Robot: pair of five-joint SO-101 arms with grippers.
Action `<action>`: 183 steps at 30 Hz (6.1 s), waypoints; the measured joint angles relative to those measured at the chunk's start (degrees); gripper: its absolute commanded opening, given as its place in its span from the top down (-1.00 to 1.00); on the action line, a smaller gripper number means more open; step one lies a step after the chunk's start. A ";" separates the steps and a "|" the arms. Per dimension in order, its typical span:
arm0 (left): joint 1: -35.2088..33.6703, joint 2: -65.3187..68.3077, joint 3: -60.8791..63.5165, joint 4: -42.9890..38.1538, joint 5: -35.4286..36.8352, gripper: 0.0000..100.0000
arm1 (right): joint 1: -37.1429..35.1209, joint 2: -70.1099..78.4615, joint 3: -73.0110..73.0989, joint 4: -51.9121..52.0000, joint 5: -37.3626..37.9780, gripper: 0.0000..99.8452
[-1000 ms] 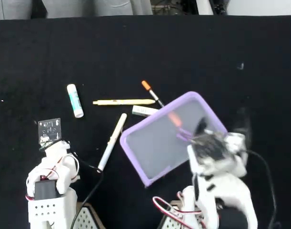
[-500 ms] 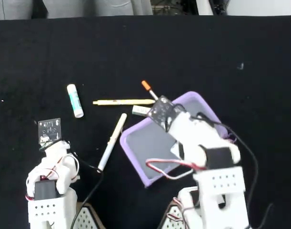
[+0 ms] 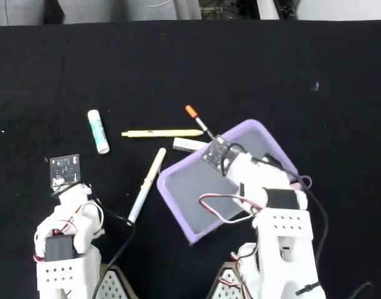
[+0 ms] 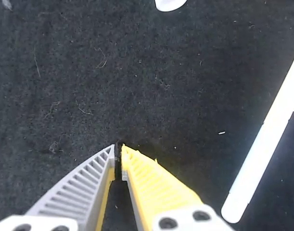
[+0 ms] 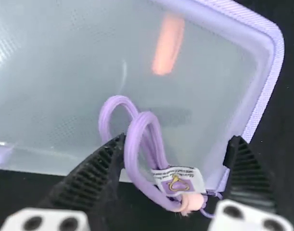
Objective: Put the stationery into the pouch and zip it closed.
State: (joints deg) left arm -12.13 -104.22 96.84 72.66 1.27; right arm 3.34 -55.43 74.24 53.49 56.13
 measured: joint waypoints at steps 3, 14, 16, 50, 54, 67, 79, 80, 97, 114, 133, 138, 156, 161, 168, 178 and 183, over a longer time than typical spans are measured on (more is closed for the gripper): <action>0.00 0.00 0.00 0.00 0.00 0.94 | 0.00 0.00 0.44 -1.85 0.00 0.37; 0.00 0.00 0.00 0.00 0.00 0.94 | -1.05 0.00 -3.69 9.93 0.18 0.35; 0.00 0.00 0.00 0.00 0.00 0.94 | -1.85 0.00 -5.80 12.66 0.18 0.35; 0.00 0.00 0.00 0.00 0.00 0.94 | -1.32 0.44 -6.51 1.05 -7.12 0.98; 0.00 0.00 0.00 0.00 0.00 0.94 | 0.18 0.44 -15.47 8.26 -7.21 0.98; 0.26 0.00 0.00 0.00 0.00 0.94 | 0.26 0.44 -42.99 20.13 -7.21 0.98; 7.03 0.00 0.00 -2.99 0.00 0.93 | 0.26 0.44 -61.36 17.14 -12.66 0.98; 8.44 0.00 0.00 -4.66 0.00 0.93 | 0.26 0.44 -62.59 15.91 -13.98 0.98; 25.76 0.00 -1.49 -43.08 -0.09 0.93 | -8.79 15.38 -89.93 12.92 -29.19 0.98; 55.74 0.00 -13.19 -35.08 -0.18 0.47 | -19.87 26.37 -99.96 12.92 -33.76 0.98; 40.62 0.00 -13.19 -37.80 -4.48 0.47 | -29.63 26.37 -110.68 17.14 -37.27 0.98; 39.91 0.00 -13.36 -37.80 -6.24 0.47 | -29.98 26.37 -111.12 17.14 -37.27 0.98; 39.82 -0.18 -18.73 -33.14 -13.89 0.46 | -29.98 26.37 -111.21 17.93 -37.27 0.98; 42.64 0.00 -18.73 -32.70 -16.79 0.47 | -29.98 27.34 -111.21 17.93 -37.27 0.98; 49.05 -0.09 -18.73 -28.75 -23.21 0.47 | -29.98 30.77 -111.21 17.93 -37.27 0.98; 49.32 0.18 -13.63 -32.26 -27.87 0.47 | -29.98 30.86 -112.62 18.64 -38.77 0.98; 44.84 0.35 -7.74 -40.62 -29.63 0.47 | -29.98 30.86 -116.66 21.89 -40.18 0.98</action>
State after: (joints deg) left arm 32.70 -103.87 89.10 32.04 -28.35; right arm -26.64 -24.57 -42.42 75.38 15.96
